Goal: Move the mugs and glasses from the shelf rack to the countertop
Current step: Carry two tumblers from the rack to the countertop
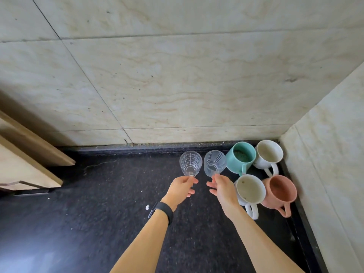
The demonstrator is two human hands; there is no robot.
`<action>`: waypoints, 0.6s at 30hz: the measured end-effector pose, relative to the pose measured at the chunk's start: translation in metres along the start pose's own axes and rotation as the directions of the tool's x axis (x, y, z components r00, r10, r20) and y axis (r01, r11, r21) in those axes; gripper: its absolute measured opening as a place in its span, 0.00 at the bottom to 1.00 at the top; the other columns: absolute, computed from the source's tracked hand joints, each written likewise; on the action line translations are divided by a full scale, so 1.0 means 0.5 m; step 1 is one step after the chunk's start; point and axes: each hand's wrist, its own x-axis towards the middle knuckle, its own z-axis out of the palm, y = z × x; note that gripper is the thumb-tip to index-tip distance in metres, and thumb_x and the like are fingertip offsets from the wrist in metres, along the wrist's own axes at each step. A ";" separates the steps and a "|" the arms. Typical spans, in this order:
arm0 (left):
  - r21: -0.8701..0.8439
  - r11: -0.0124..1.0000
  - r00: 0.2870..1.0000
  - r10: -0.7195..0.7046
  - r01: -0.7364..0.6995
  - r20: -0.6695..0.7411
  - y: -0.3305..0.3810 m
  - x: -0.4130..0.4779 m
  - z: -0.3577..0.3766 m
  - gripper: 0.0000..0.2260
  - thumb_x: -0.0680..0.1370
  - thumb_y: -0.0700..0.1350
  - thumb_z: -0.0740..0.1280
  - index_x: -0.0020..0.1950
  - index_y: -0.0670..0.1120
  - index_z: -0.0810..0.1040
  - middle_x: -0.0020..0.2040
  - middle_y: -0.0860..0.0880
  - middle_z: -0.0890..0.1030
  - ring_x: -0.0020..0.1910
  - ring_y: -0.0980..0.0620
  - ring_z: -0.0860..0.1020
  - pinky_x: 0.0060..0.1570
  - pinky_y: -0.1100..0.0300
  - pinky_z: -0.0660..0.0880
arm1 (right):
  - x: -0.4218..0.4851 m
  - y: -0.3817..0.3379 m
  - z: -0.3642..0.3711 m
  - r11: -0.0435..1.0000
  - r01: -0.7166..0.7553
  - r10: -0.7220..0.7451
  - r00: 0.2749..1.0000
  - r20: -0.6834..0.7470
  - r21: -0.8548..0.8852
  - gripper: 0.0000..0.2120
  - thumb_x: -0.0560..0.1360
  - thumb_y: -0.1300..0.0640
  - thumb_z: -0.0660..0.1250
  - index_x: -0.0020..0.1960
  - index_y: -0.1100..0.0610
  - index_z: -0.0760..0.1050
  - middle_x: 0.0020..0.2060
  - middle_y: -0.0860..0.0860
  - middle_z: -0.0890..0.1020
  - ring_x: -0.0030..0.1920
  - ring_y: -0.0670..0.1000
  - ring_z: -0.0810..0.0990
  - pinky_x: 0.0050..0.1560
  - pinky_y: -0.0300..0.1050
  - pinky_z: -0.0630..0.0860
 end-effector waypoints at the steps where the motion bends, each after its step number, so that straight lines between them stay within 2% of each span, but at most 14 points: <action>1: 0.034 0.999 1.000 0.020 -0.020 0.006 0.009 0.009 0.000 0.14 0.84 0.49 0.57 0.55 0.47 0.81 0.55 0.45 0.82 0.40 0.53 0.79 0.51 0.55 0.78 | 0.008 -0.005 0.001 1.000 0.004 -0.004 1.000 -0.007 0.002 0.13 0.83 0.55 0.56 0.45 0.60 0.74 0.50 0.48 0.81 0.51 0.49 0.84 0.51 0.47 0.80; 4: 0.093 0.994 0.999 0.048 -0.049 0.020 0.033 0.037 -0.003 0.14 0.84 0.49 0.57 0.55 0.46 0.81 0.52 0.44 0.81 0.38 0.53 0.78 0.44 0.59 0.75 | 0.036 -0.022 0.005 1.000 0.002 -0.002 1.000 -0.018 -0.003 0.13 0.83 0.55 0.56 0.46 0.59 0.75 0.50 0.49 0.81 0.51 0.49 0.84 0.56 0.51 0.81; 8: 0.154 0.985 0.997 0.071 -0.074 0.023 0.052 0.070 -0.003 0.14 0.84 0.50 0.57 0.53 0.48 0.81 0.51 0.43 0.81 0.37 0.54 0.79 0.42 0.60 0.74 | 0.072 -0.048 0.004 1.000 -0.021 0.021 1.000 -0.016 0.014 0.12 0.83 0.55 0.55 0.46 0.57 0.75 0.49 0.52 0.81 0.50 0.49 0.84 0.56 0.51 0.80; 13: 0.216 0.974 0.997 0.067 -0.074 0.038 0.071 0.084 -0.002 0.16 0.84 0.52 0.56 0.57 0.48 0.82 0.52 0.45 0.82 0.45 0.50 0.80 0.36 0.62 0.71 | 0.087 -0.076 0.006 0.998 -0.060 0.059 0.998 -0.032 -0.028 0.14 0.83 0.54 0.55 0.43 0.55 0.74 0.45 0.51 0.80 0.50 0.52 0.83 0.60 0.56 0.79; 15: 0.272 0.959 0.997 0.074 -0.081 0.035 0.074 0.076 -0.004 0.18 0.84 0.54 0.56 0.60 0.47 0.82 0.50 0.45 0.83 0.48 0.47 0.81 0.39 0.60 0.72 | 0.077 -0.083 0.006 0.996 -0.075 0.074 0.997 -0.036 -0.037 0.14 0.83 0.52 0.56 0.42 0.54 0.73 0.43 0.50 0.80 0.52 0.55 0.83 0.61 0.57 0.79; 16: 0.303 0.949 0.997 0.076 -0.081 0.031 0.075 0.070 -0.005 0.20 0.84 0.55 0.55 0.62 0.47 0.81 0.50 0.44 0.83 0.50 0.46 0.81 0.44 0.59 0.73 | 0.069 -0.086 0.005 0.995 -0.073 0.071 0.997 -0.037 -0.063 0.14 0.83 0.51 0.56 0.43 0.54 0.73 0.42 0.49 0.80 0.52 0.56 0.83 0.61 0.57 0.79; 18: 0.336 0.940 0.998 0.063 -0.067 0.024 0.079 0.049 -0.008 0.22 0.83 0.58 0.56 0.65 0.45 0.80 0.56 0.43 0.83 0.56 0.44 0.80 0.54 0.57 0.72 | 0.051 -0.087 -0.005 0.983 -0.045 0.042 0.999 -0.021 -0.176 0.14 0.82 0.47 0.57 0.47 0.55 0.74 0.42 0.48 0.80 0.53 0.57 0.84 0.60 0.58 0.79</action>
